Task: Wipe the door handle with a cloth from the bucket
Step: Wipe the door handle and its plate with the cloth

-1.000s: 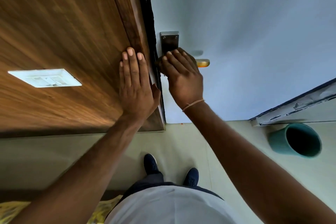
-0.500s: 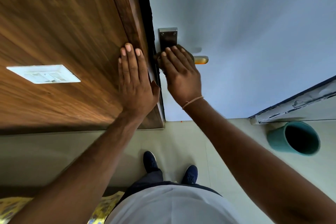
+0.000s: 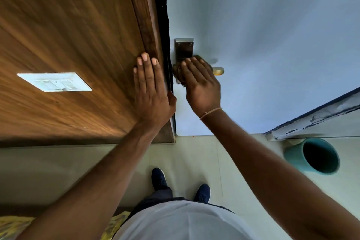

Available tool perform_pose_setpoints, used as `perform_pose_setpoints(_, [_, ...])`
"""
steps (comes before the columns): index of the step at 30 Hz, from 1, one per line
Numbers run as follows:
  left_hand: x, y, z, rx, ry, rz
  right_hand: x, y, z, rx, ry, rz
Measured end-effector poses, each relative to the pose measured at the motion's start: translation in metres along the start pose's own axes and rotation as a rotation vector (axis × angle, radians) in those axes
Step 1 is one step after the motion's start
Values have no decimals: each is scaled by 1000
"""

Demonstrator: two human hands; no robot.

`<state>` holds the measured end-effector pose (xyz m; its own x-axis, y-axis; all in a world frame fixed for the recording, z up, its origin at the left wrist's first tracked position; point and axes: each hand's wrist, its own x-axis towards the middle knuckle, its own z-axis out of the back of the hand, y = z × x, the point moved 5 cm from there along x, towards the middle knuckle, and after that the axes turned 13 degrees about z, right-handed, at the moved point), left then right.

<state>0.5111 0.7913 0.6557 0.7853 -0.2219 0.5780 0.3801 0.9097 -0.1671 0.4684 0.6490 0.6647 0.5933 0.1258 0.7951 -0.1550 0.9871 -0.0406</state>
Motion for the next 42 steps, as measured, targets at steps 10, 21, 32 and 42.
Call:
perform_pose_setpoints(10, [-1,0,5,-17,28,-1,-26,-44,23,-106,50,-50])
perform_pose_setpoints(21, [-1,4,6,-21,28,-15,-21,-39,16,-36,78,16])
perform_pose_setpoints(32, [-1,5,7,3,33,-23,-8,-22,10,15,125,-88])
perform_pose_setpoints(42, [-1,3,9,-1,72,-6,-32,-57,22,-21,128,-186])
